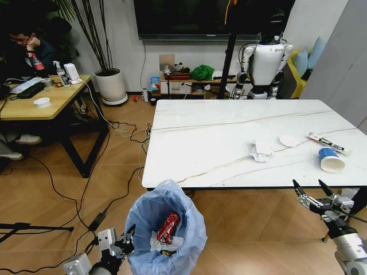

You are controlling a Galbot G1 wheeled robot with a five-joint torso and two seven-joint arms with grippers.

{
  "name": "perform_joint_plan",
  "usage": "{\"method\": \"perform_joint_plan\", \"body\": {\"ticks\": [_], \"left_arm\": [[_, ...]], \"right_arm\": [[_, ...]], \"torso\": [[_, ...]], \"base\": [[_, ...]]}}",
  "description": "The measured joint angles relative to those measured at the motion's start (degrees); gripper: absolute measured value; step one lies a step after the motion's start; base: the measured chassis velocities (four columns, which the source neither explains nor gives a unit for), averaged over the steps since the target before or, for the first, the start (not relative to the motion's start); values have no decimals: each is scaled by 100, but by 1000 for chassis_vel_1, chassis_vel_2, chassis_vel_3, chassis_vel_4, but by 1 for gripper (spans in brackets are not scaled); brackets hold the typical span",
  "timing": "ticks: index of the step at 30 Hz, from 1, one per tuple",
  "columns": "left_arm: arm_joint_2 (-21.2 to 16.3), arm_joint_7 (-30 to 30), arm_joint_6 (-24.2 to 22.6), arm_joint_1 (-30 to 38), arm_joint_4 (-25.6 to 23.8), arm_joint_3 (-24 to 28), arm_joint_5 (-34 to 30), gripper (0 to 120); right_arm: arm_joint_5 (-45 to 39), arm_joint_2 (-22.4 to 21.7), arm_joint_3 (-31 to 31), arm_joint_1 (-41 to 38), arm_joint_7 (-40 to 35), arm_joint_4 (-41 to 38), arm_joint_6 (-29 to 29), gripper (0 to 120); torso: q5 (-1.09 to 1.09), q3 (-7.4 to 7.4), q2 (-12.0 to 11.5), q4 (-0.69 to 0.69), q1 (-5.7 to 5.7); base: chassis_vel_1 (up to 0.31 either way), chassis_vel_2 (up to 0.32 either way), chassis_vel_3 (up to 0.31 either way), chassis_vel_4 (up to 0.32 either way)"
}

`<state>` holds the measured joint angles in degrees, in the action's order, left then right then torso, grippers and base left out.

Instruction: Pick up the trash bin and place the trash from the table into it.

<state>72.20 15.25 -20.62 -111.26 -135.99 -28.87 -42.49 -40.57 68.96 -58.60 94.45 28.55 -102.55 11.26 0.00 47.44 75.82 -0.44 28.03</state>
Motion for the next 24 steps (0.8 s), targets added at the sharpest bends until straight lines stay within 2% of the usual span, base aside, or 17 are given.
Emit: {"method": "perform_joint_plan", "body": {"ticks": [24], "left_arm": [[30, -25, 26, 17, 40, 85, 91, 0]], "right_arm": [[-33, -56, -33, 6, 34, 25, 2, 100]], "torso": [[0, 0, 0, -1, 0]], "base": [[-37, -36, 36, 35]]}}
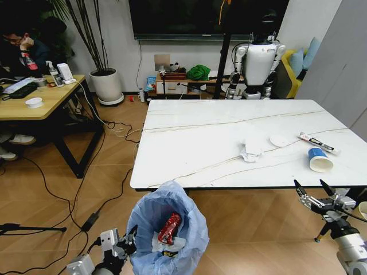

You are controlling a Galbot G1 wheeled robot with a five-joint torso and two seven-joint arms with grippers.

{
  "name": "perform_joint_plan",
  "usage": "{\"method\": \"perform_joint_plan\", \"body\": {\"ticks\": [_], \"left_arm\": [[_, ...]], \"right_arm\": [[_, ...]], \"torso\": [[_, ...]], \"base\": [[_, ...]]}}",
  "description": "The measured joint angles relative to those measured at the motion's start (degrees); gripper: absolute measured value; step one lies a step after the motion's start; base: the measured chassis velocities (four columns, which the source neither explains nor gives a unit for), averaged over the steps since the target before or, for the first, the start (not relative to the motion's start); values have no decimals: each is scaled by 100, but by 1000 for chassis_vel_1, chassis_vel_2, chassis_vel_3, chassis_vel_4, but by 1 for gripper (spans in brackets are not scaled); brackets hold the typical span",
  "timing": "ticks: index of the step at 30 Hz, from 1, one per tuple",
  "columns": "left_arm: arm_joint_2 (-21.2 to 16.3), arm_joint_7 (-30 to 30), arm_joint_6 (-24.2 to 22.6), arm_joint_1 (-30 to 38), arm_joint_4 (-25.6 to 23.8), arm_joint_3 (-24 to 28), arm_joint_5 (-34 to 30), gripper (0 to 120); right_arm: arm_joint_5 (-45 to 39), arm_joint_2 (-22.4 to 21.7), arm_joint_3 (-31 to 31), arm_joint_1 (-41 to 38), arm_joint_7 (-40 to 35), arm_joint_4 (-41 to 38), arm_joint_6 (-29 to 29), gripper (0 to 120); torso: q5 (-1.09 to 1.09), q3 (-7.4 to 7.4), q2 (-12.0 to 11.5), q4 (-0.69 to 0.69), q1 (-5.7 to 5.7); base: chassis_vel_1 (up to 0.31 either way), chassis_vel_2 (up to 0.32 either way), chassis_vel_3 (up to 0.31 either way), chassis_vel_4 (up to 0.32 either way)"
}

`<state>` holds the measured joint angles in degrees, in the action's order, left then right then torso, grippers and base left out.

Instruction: Pick up the trash bin and place the trash from the table into it.

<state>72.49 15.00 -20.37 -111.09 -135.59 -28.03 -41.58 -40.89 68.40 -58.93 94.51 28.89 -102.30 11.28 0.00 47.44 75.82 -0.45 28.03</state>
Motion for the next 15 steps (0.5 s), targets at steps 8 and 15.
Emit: {"method": "perform_joint_plan", "body": {"ticks": [8, 15], "left_arm": [[13, 0, 0, -2, 23, 31, 37, 0], [24, 0, 0, -2, 24, 51, 62, 0]], "right_arm": [[-8, -22, 7, -28, 2, 35, -7, 100], [-18, -37, 10, -40, 4, 40, -11, 100]], "torso": [[0, 0, 0, 0, 0], [0, 0, 0, 1, 0]], "base": [[-58, -56, 54, 51], [-30, -26, 26, 29]]}}
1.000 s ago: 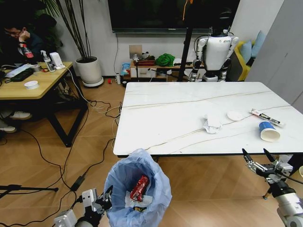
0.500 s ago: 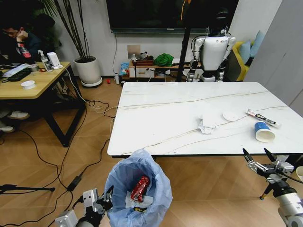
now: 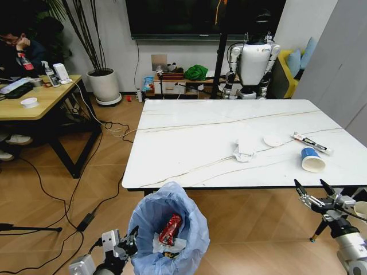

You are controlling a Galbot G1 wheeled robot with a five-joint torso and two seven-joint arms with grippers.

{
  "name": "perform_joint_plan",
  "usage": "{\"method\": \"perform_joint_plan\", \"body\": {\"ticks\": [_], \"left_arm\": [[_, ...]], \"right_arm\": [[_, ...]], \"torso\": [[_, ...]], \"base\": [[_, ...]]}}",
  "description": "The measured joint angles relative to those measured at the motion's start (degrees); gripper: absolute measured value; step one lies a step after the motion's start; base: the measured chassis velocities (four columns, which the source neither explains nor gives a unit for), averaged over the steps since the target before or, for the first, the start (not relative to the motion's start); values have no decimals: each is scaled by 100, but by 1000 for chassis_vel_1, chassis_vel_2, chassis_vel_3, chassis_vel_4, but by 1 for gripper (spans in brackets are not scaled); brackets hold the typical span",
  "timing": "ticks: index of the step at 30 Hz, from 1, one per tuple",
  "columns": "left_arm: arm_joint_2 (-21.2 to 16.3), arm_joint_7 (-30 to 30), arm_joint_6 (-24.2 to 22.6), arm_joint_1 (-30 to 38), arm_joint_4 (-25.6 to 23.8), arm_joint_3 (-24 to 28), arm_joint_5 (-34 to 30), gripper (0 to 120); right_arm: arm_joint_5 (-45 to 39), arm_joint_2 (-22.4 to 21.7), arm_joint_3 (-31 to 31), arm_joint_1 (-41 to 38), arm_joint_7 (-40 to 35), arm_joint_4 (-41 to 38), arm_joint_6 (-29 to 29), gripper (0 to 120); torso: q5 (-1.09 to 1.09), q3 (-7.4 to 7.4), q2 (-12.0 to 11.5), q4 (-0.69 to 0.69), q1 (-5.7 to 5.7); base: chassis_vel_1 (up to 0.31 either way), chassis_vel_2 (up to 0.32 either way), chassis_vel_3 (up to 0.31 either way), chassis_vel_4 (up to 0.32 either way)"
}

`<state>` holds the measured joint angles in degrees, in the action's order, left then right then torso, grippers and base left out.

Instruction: Pick up the trash bin and place the trash from the table into it.

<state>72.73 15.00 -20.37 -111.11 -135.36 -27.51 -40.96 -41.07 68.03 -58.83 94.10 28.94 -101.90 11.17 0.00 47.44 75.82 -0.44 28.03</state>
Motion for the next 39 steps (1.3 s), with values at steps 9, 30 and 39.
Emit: {"method": "perform_joint_plan", "body": {"ticks": [9, 30, 39], "left_arm": [[7, -7, 10, -8, 10, 26, 31, 0], [-18, -10, 13, 21, 19, 40, 23, 0], [-15, -11, 12, 34, 32, 46, 22, 0]], "right_arm": [[-16, -17, 2, 8, 2, -4, -4, 100], [-37, -87, 3, 15, 1, -41, -17, 100], [-37, -91, 39, -11, -2, -28, -23, 100]], "torso": [[0, 0, 0, 0, 0], [0, 0, 0, 0, 0], [0, 0, 0, 0, 0]], "base": [[-51, -42, 50, 49], [-49, -49, 52, 55], [-51, -45, 57, 56]]}}
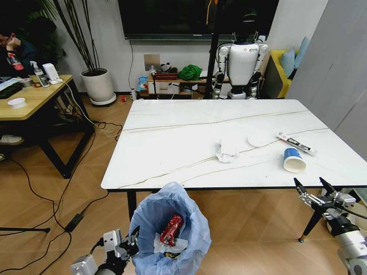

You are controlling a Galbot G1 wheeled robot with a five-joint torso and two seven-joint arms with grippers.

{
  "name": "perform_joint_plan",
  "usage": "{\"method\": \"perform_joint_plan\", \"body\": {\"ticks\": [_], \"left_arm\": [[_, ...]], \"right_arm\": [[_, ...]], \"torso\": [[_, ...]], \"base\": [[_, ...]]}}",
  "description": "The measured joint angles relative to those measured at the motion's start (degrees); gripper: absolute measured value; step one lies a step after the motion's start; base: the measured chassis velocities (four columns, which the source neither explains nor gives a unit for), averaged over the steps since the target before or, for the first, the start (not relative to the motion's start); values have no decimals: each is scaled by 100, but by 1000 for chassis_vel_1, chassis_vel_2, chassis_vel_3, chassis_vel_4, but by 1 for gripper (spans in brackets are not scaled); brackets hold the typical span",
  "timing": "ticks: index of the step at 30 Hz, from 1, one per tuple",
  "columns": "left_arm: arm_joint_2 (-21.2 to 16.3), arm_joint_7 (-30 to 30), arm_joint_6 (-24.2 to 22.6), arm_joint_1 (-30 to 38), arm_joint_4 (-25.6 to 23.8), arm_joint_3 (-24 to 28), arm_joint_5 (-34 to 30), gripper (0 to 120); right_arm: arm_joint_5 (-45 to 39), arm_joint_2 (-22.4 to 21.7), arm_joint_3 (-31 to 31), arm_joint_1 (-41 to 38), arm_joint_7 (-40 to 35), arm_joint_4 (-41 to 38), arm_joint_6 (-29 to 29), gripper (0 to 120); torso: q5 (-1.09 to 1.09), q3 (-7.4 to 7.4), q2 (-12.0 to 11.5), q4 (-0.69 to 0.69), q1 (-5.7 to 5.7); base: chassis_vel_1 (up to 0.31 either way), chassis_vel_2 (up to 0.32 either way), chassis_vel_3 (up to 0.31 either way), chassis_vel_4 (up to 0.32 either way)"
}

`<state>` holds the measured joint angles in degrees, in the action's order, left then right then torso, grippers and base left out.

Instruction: Pick up the trash bin and place the trash from the table into it.

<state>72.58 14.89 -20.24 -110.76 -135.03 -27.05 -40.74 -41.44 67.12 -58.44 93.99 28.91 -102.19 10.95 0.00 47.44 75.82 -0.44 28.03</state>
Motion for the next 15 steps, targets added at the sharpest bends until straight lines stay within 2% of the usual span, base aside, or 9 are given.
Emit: {"method": "perform_joint_plan", "body": {"ticks": [15], "left_arm": [[11, 3, -4, 10, 19, 18, -1, 0]], "right_arm": [[14, -11, 16, -12, 4, 17, 0, 100]], "torso": [[0, 0, 0, -1, 0]], "base": [[-49, -45, 39, 47]]}}
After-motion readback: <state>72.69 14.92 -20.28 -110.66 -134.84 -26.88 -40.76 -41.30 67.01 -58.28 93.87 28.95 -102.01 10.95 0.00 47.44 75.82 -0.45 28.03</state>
